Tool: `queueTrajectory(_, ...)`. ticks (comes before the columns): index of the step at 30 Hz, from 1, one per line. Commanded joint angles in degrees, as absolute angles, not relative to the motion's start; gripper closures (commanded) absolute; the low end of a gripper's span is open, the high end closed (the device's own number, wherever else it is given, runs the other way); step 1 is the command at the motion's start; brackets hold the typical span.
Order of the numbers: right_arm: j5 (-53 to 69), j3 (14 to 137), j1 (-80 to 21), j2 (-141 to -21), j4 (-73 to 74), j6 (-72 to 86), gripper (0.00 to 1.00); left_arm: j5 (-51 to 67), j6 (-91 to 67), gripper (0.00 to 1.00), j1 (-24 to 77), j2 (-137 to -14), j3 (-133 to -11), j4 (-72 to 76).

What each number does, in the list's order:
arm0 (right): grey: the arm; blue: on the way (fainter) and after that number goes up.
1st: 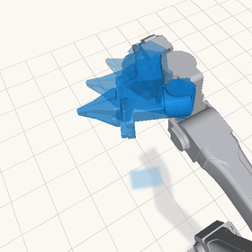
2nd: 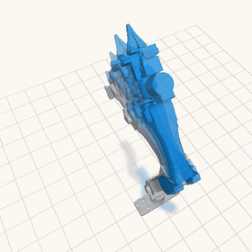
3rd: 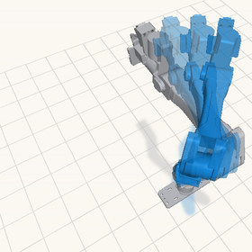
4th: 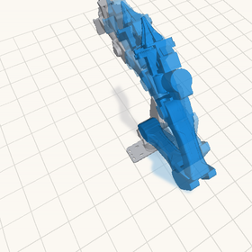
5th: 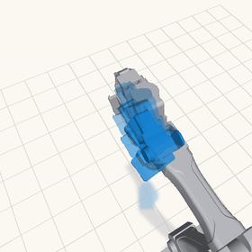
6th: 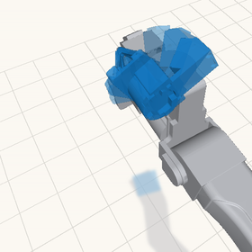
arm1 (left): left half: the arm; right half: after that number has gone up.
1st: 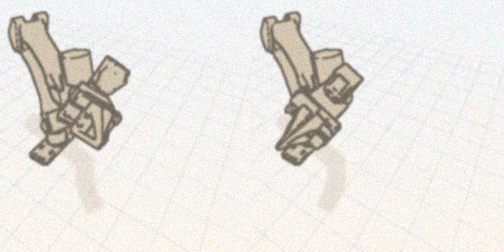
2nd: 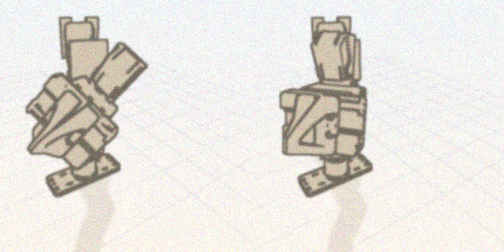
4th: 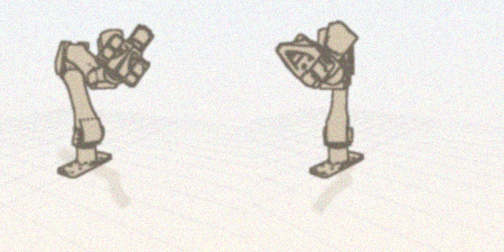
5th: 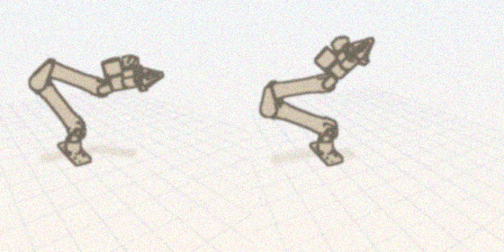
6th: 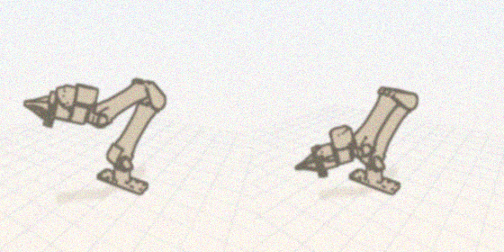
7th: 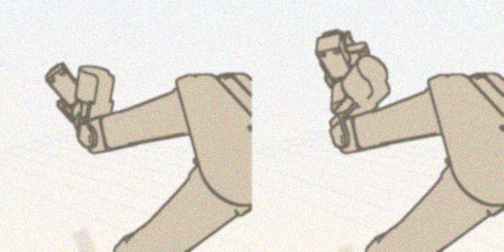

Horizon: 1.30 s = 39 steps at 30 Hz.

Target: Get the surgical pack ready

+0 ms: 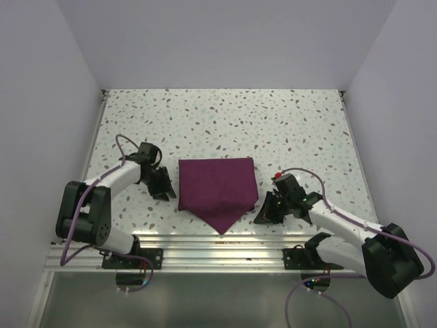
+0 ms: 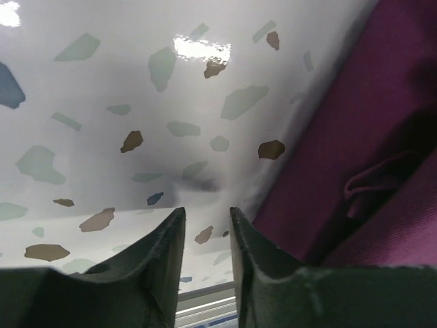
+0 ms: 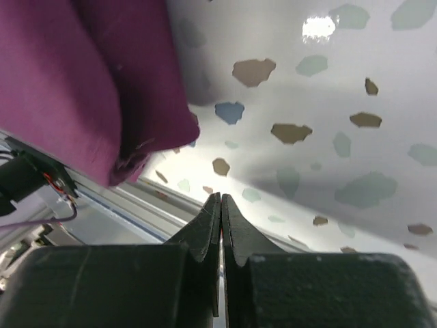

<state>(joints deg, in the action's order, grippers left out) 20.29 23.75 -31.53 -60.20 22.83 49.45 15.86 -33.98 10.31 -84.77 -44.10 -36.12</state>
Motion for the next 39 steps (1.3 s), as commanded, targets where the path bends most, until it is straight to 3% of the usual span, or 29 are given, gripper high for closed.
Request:
queueTrajectory(1,20.7,21.4,-31.5,-62.6,10.1,55.3,1.00,12.1,-37.5,0.62,10.9,-81.9,-45.3,-38.0)
queueTrajectory(7,22.8,20.8,-31.5,-72.2,0.3,57.8,1.00,0.2,-41.4,0.47,10.8,-71.9,-47.9,-43.8)
queueTrajectory(13,24.3,23.5,-31.5,-80.8,-8.6,61.4,1.00,-4.1,-41.8,0.44,10.8,-67.6,-49.9,-45.3)
queueTrajectory(16,24.7,30.3,-30.4,-85.8,-5.3,58.8,1.00,-5.3,-37.6,0.42,12.2,-67.0,-51.8,-43.6)
queueTrajectory(20,27.0,42.8,-25.9,-97.0,-1.6,54.0,1.00,-11.3,-33.8,0.39,23.5,-67.3,-55.5,-42.2)
queueTrajectory(27,28.2,71.5,-18.3,-112.9,20.6,40.4,1.00,-21.7,-28.9,0.33,41.9,-73.5,-62.8,-40.2)
queueTrajectory(28,27.8,76.0,-17.8,-113.5,23.1,37.5,0.96,-23.0,-28.3,0.32,44.0,-75.0,-64.1,-40.6)
queueTrajectory(32,25.0,76.7,-15.0,-110.3,30.1,32.8,0.58,-29.9,-27.4,0.30,53.0,-85.0,-71.4,-46.2)
queueTrajectory(33,24.6,75.4,-14.5,-107.1,30.8,32.2,0.44,-31.3,-28.3,0.30,53.6,-89.5,-74.6,-49.2)
queueTrajectory(37,24.7,63.8,-13.2,-99.3,30.2,30.9,0.28,-33.6,-29.1,0.29,56.3,-98.9,-80.6,-53.1)
queueTrajectory(39,26.2,59.3,-12.8,-95.9,28.6,31.2,0.27,-33.3,-28.4,0.30,56.6,-101.9,-82.0,-52.6)
